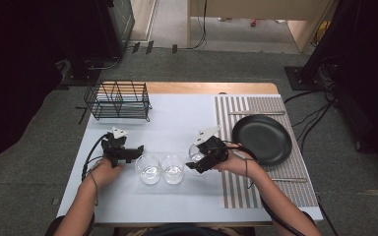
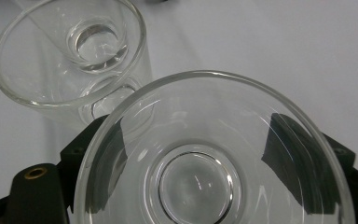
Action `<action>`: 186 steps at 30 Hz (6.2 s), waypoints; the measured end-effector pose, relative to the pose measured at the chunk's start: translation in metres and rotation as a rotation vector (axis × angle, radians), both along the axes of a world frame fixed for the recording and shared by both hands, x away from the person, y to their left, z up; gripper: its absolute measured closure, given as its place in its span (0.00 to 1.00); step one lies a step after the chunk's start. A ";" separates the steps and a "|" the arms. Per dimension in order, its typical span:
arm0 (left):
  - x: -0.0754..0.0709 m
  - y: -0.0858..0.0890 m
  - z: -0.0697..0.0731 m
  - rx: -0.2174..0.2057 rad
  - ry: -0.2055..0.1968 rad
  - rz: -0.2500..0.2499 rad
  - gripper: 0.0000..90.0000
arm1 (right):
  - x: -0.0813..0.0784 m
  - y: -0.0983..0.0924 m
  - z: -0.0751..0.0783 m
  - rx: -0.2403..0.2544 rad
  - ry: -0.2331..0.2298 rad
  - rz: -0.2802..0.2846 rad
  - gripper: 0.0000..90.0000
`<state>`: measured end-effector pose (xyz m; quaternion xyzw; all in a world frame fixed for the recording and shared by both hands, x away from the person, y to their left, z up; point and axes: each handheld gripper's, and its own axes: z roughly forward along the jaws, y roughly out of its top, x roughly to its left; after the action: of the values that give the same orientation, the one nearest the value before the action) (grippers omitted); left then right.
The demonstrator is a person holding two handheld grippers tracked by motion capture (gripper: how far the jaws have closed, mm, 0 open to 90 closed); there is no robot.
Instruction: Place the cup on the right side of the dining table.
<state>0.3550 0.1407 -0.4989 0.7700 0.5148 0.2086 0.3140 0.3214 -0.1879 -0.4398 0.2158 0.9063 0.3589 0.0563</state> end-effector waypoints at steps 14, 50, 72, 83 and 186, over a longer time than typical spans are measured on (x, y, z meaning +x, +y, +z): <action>0.000 0.000 0.000 0.000 0.000 0.001 0.00 | 0.004 -0.001 0.000 -0.009 -0.003 -0.054 0.22; 0.000 0.000 0.000 0.001 -0.003 0.000 0.00 | 0.020 -0.006 -0.002 -0.032 -0.020 -0.204 0.22; 0.000 0.000 0.000 0.001 -0.004 0.000 0.00 | 0.028 -0.011 -0.002 -0.023 -0.009 -0.290 0.22; 0.000 0.000 0.000 0.001 -0.004 0.001 0.00 | 0.033 -0.013 -0.002 -0.020 -0.013 -0.326 0.22; -0.001 0.000 0.000 0.004 -0.009 0.002 0.00 | 0.069 -0.034 -0.007 -0.032 -0.048 -0.519 0.22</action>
<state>0.3537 0.1403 -0.4993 0.7691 0.5139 0.2135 0.3143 0.3900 -0.2221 -0.4470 0.4316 0.8246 0.3231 0.1714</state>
